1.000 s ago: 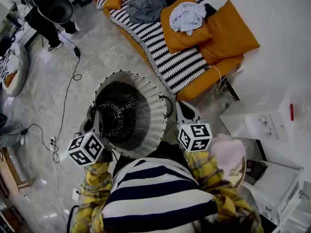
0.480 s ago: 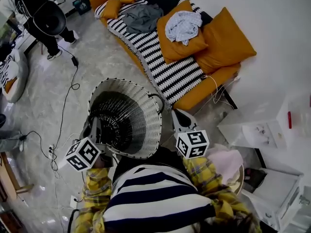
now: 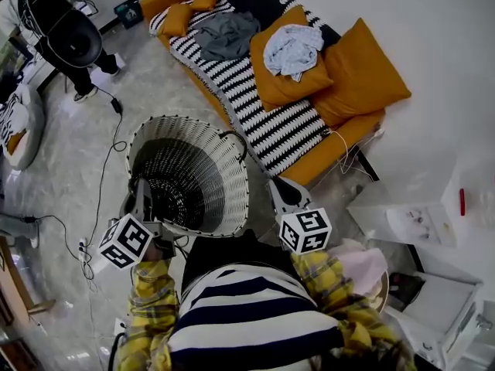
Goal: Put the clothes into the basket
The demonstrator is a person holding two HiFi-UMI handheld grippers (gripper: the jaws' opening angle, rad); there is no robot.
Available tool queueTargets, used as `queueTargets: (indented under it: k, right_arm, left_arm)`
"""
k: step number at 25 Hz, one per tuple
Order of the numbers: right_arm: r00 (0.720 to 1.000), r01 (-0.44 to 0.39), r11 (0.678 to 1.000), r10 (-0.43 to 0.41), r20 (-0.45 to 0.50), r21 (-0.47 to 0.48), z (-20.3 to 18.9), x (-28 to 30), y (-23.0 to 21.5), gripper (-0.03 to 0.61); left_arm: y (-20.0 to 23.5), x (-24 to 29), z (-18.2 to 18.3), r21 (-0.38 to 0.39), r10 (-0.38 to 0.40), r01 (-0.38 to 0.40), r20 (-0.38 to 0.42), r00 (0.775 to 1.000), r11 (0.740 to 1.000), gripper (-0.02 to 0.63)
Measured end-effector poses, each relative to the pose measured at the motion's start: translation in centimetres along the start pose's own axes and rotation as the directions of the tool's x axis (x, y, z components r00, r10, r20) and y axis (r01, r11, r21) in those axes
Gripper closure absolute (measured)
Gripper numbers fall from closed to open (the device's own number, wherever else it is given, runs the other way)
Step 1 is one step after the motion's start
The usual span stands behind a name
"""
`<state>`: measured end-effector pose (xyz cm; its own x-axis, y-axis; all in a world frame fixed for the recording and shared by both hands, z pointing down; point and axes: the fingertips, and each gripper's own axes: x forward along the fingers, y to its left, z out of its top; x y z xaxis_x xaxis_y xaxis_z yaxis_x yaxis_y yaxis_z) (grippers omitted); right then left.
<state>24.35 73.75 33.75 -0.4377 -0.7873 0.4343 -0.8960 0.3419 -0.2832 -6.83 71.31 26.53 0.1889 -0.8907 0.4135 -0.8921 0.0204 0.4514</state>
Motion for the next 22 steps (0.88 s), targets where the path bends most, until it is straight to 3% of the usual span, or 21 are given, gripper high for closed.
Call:
queueTargets:
  k: [5, 15, 22]
  right_arm:
    - [0.999, -0.015, 1.000, 0.015, 0.029, -0.015, 2.2, 3.2, 0.0, 0.548]
    - [1.000, 0.011, 1.000, -0.011, 0.023, -0.004, 6.8, 12.7, -0.6, 0.546]
    - [0.999, 0.034, 0.999, -0.034, 0.014, 0.004, 9.5, 19.4, -0.8, 0.483]
  left_arm:
    - [0.2, 3.7, 1.0, 0.025, -0.015, 0.015, -0.013, 1.000, 1.000, 0.600]
    - [2.3, 11.4, 5.3, -0.011, -0.059, 0.059, -0.043, 0.997, 0.998, 0.600]
    - [3.7, 16.8, 7.9, -0.006, -0.091, 0.091, -0.089, 0.992, 0.996, 0.600]
